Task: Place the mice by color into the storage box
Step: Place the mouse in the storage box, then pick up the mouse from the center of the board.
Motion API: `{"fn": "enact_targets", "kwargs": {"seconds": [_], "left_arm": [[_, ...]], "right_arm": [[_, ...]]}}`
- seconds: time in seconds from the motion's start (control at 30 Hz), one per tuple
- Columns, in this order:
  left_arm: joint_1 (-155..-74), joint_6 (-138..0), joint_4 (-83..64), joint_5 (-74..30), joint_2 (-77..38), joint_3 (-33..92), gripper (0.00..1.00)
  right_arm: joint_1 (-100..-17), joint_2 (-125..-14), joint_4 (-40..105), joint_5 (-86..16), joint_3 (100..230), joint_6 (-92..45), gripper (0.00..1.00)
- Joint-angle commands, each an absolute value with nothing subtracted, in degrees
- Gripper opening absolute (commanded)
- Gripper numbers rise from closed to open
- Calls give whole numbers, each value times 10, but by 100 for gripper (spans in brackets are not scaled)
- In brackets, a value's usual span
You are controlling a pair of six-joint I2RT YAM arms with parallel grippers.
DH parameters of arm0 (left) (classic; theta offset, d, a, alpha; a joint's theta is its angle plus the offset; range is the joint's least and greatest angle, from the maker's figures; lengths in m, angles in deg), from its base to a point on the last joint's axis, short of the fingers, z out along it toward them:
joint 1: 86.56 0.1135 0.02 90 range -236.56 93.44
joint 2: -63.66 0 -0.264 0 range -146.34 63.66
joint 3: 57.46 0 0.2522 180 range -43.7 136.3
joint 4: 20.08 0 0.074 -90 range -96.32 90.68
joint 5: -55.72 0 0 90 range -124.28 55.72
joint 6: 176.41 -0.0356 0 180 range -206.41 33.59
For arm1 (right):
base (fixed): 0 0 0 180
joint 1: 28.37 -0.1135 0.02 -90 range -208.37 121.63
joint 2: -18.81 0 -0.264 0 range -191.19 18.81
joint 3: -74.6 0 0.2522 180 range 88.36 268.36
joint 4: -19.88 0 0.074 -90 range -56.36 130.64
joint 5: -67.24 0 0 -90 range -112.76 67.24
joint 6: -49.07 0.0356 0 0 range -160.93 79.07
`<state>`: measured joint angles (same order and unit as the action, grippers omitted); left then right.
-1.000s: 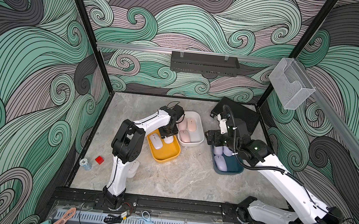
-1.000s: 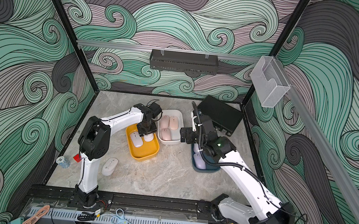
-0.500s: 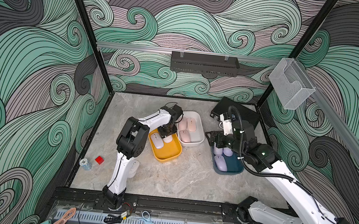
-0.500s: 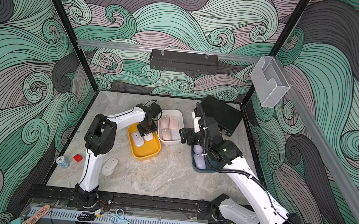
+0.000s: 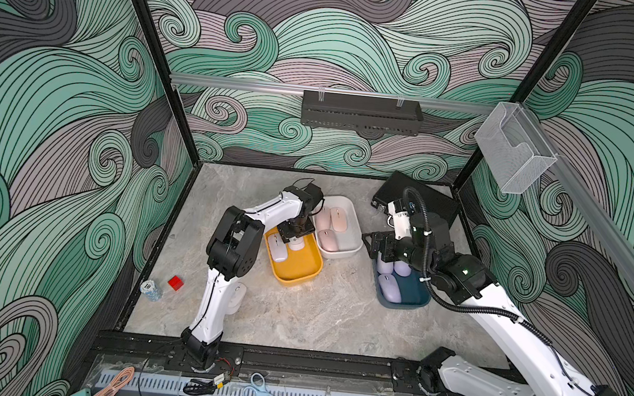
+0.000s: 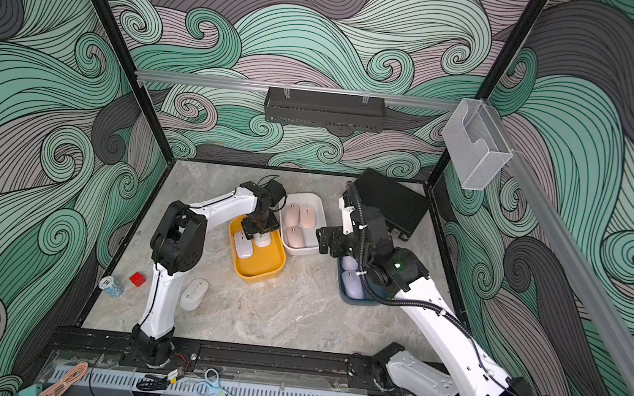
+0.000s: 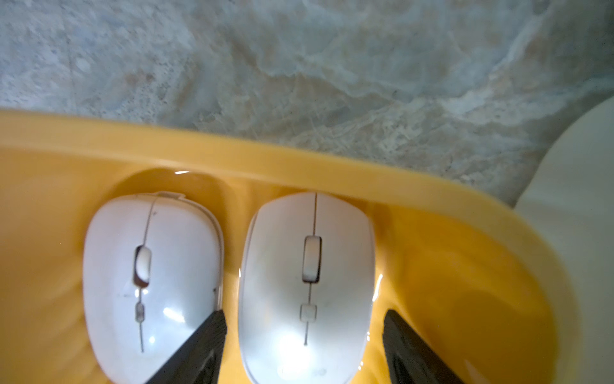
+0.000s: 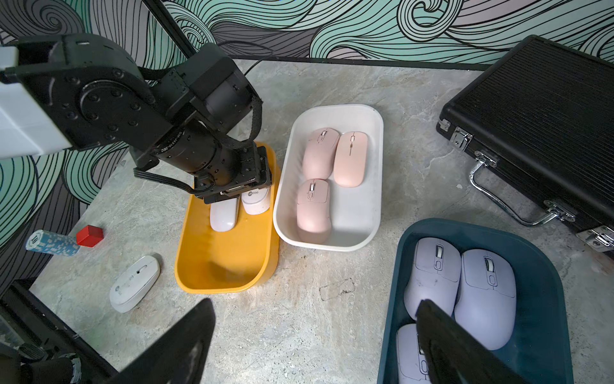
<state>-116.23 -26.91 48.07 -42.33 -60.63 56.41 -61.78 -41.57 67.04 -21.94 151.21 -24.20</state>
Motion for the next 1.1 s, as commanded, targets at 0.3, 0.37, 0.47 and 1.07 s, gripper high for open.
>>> {"fn": "enact_targets", "kwargs": {"seconds": [0.3,0.37,0.47,1.07], "left_arm": [[-1142,-373,545,-468,-423,595,73],[-1115,-375,553,-470,-371,530,72],[-1057,-366,539,-448,-278,392,73],[-988,-397,455,-334,-90,-35,97]], "right_arm": [[-621,-445,659,-267,1511,-245,80],[-632,-461,658,-275,1516,-248,74],[-648,-478,655,-272,1518,-253,74],[-656,-485,652,-250,1506,-264,96]]}}
